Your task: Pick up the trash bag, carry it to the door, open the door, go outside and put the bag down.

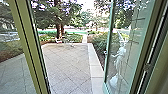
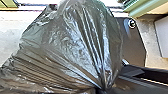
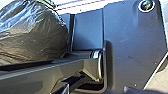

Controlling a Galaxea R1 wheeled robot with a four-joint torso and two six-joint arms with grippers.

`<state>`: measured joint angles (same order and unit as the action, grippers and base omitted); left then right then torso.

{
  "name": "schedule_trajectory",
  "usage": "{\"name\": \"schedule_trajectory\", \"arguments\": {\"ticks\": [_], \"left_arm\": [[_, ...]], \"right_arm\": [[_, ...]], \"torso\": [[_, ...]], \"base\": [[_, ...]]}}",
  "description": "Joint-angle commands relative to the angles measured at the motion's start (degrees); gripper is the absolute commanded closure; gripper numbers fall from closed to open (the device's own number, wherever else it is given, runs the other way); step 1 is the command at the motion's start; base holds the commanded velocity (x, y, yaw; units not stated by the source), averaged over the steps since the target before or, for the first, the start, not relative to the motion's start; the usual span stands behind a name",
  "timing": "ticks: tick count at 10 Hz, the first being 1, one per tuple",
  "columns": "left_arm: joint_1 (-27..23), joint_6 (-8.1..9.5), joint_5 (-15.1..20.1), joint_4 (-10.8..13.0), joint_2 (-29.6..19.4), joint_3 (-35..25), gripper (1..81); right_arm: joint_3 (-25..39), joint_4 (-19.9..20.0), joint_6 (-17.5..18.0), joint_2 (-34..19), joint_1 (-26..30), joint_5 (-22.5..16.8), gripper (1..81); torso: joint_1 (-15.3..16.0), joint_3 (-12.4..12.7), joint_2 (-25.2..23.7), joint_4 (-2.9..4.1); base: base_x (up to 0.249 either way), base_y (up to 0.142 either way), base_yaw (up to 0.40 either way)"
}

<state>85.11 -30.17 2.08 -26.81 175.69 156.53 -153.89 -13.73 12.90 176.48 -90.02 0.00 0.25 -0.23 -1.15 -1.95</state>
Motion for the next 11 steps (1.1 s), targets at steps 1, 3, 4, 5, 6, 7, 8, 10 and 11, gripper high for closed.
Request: {"name": "schedule_trajectory", "arguments": {"ticks": [1,3,4,5,6,7,8,10,11], "left_arm": [[-3.6,-0.50,3.9,0.3,0.5,-0.3,81.1],[-3.6,-0.50,3.6,0.2,0.5,-0.3,81.1],[-3.6,-0.41,3.6,0.1,0.4,-0.3,81.1],[-3.6,-0.41,3.6,0.1,0.4,-0.3,81.1],[-3.6,-0.42,3.6,0.1,0.3,-0.3,81.1],[-3.6,-0.50,3.5,0.1,0.4,-0.3,81.1],[-3.6,-0.50,3.5,0.1,0.3,-0.3,81.1],[-3.6,-0.50,3.5,0.1,0.3,-0.3,81.1],[-3.6,-0.50,3.5,0.1,0.3,-0.3,81.1]], "right_arm": [[0.7,-0.9,-1.0,1.4,2.2,-3.3,1.0],[0.6,-0.9,-1.0,1.4,2.2,-3.3,1.0],[0.6,-0.9,-1.0,1.4,2.2,-3.3,1.0],[0.6,-0.9,-1.0,1.4,2.2,-3.3,1.0],[0.6,-0.9,-1.0,1.4,2.2,-3.3,1.0],[0.6,-0.9,-1.0,1.4,2.2,-3.3,1.0],[0.6,-0.8,-1.0,1.4,2.2,-3.3,1.0],[0.6,-0.8,-1.0,1.4,2.2,-3.3,1.0],[0.6,-0.9,-1.0,1.4,2.2,-3.3,1.0]], "torso": [[0.0,0.0,0.0,0.00],[0.0,0.0,0.0,0.00],[0.0,0.0,0.0,0.00],[0.0,0.0,0.0,0.00],[0.0,0.0,0.0,0.00],[0.0,0.0,0.0,0.00],[0.0,0.0,0.0,0.00],[-0.1,0.0,0.0,0.00],[-0.1,0.0,0.0,0.00]], "base": [[0.000,0.000,0.000],[0.000,0.000,0.000],[0.000,0.000,0.000],[0.000,0.000,0.000],[0.000,0.000,0.000],[0.076,0.000,0.000],[0.094,0.000,0.000],[0.107,0.000,0.000],[0.111,0.000,0.000]]}}
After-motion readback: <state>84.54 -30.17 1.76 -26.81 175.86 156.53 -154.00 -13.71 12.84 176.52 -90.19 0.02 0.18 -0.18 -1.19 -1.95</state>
